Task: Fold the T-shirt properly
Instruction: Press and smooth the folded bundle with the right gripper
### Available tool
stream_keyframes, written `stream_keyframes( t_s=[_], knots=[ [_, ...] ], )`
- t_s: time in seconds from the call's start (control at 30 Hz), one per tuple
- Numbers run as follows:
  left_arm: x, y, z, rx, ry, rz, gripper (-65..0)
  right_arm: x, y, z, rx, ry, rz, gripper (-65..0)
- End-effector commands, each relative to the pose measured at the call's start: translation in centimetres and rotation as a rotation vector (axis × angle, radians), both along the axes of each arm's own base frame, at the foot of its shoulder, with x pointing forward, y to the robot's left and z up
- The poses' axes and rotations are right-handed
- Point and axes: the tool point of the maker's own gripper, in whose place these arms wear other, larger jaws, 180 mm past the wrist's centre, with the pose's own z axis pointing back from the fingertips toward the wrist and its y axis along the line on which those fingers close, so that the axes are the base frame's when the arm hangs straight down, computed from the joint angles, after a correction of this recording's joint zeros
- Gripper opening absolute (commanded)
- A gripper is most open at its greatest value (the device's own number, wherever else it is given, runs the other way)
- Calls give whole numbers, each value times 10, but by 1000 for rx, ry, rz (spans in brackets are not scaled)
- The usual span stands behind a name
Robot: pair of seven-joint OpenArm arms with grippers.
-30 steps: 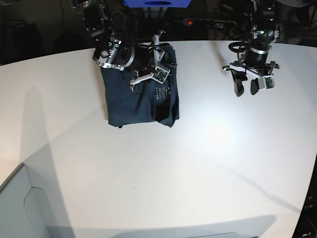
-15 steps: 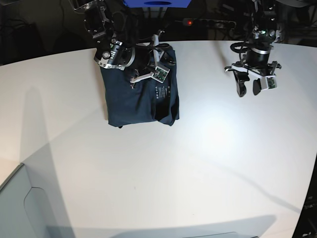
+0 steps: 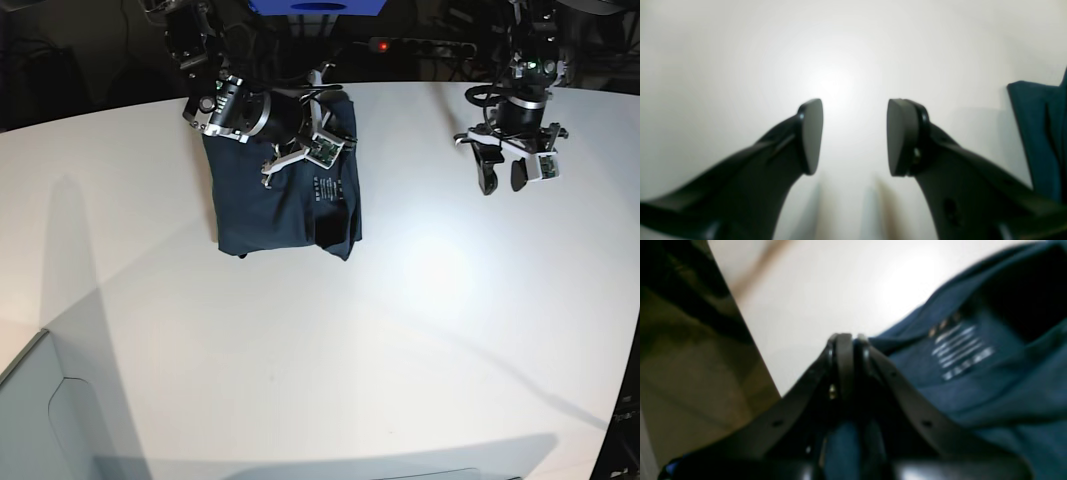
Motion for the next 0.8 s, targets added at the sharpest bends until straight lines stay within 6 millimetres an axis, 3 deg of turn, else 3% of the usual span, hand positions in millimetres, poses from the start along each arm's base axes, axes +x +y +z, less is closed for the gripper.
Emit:
stream_keyframes(
  t_s=[0.0,0.37,0.57,0.77],
  knots=[
    [4,1,12,7,-44,-3,-352,2,7,18,57,-38,8,-646],
    [4,1,12,7,-44,-3,-352,-35,37,26,83,-38,161,-646],
    [4,1,11,7,-42,-3,-352,-32,38,23,75,-40,167,-646],
    [3,1,11,5,-42,-2,-352,-29,31,8,33,-19,176,-644]
  ],
)
